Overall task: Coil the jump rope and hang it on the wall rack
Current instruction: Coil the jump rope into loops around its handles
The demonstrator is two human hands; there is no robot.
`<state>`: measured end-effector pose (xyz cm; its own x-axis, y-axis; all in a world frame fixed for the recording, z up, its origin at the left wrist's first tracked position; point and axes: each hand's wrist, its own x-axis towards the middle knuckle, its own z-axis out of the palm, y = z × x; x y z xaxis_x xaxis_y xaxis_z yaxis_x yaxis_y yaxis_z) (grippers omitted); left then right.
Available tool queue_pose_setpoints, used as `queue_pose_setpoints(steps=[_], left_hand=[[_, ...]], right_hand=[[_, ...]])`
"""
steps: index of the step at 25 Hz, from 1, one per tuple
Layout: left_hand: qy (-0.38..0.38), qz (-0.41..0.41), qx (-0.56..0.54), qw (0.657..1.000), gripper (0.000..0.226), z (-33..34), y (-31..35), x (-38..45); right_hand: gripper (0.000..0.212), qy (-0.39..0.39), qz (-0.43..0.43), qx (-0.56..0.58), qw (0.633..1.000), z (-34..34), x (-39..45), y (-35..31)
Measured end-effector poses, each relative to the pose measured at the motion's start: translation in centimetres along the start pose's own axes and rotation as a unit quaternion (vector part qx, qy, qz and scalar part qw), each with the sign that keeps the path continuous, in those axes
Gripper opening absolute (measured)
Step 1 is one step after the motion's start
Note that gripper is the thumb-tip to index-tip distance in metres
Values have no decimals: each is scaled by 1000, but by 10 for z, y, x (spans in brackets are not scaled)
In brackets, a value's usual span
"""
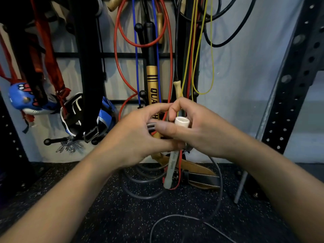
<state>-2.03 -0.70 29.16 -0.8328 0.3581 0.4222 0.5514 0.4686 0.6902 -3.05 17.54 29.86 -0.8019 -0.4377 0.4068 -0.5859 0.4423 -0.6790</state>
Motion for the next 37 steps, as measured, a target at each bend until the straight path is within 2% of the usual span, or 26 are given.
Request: queue_pose_setpoints(steps=[2, 5, 8, 10, 12, 15, 18, 22, 25, 27, 30, 34, 37], left_hand=[[21, 5, -23, 999, 60, -1, -5, 0], [92, -15, -176, 980, 43, -8, -14, 1], [227, -41, -373, 899, 52, -17, -21, 6], [290, -42, -444, 847, 40, -13, -22, 9], [330, -55, -483, 809, 22, -1, -19, 10], [357, -73, -528, 767, 18, 12, -18, 12], [346, -87, -549, 756, 21, 20, -18, 12], [320, -114, -558, 757, 29, 29, -18, 8], [289, -137, -565, 761, 48, 30, -21, 7], [260, -142, -558, 775, 49, 27, -22, 6], [204, -122, -525, 817, 30, 12, -25, 6], [92, -138, -427, 889, 41, -24, -32, 4], [75, -117, -306, 942, 47, -50, -33, 1]], right_hand=[[53, 25, 16, 59, 998, 0, 0, 2], [55, 32, 74, 85, 993, -10, -9, 10], [74, 33, 126, 159, 979, -11, -18, 21], [83, 37, 126, 231, 964, 1, -18, 24], [88, 58, 127, 262, 955, 21, -15, 18], [78, 132, 128, 335, 924, 44, -9, 7], [54, 192, 127, 375, 898, 45, -6, -1], [42, 211, 123, 376, 894, 40, -6, 2], [43, 240, 115, 341, 902, 36, -6, 7], [45, 255, 95, 323, 906, 32, -6, 8], [46, 263, 75, 304, 912, 27, -6, 8], [41, 244, 49, 257, 934, 20, -6, 8], [28, 209, 20, 193, 959, 13, -4, 6]])
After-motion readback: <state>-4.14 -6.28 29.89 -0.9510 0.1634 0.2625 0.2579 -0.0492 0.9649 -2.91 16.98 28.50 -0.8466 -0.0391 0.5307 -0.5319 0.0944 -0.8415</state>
